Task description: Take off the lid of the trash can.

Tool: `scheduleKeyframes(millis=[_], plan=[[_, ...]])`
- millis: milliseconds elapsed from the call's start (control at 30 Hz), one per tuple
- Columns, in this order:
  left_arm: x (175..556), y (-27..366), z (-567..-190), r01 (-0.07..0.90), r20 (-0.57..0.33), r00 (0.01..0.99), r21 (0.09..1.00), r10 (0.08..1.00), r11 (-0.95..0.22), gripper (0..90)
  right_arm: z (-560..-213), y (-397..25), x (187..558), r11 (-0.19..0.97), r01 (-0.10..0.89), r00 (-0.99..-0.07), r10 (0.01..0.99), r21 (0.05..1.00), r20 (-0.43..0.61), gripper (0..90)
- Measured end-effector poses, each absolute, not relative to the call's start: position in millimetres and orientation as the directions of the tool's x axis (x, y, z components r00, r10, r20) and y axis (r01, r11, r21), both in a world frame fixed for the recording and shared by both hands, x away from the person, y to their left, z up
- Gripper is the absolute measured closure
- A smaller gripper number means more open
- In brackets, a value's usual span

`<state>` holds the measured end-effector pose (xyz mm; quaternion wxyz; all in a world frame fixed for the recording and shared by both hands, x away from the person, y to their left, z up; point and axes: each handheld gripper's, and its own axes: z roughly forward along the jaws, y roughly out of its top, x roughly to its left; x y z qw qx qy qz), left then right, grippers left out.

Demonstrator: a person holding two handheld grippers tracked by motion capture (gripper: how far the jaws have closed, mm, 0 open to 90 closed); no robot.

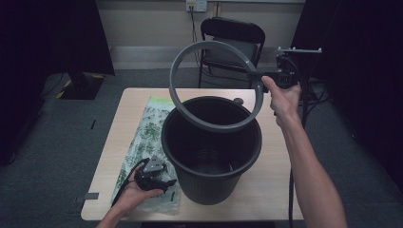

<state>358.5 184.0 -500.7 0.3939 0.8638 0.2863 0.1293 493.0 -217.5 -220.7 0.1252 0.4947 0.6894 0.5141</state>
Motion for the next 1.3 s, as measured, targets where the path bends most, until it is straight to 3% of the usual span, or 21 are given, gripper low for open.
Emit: scheduleKeyframes(millis=[467, 1300], plan=[[358.5, 184.2, -500.6, 0.392, -0.001, 0.804, 0.753, 0.595, -0.529, 25.2, -221.7, -217.7, 502.4, -0.052, 0.543, -0.422, 0.846, 0.838, 0.326, 80.0], [358.6, 184.2, -500.5, 0.39, 0.001, 0.806, 0.752, 0.592, -0.532, 24.8, -226.6, -250.6, 542.8, -0.172, 0.54, -0.211, 0.92, 0.824, 0.331, 80.2]])
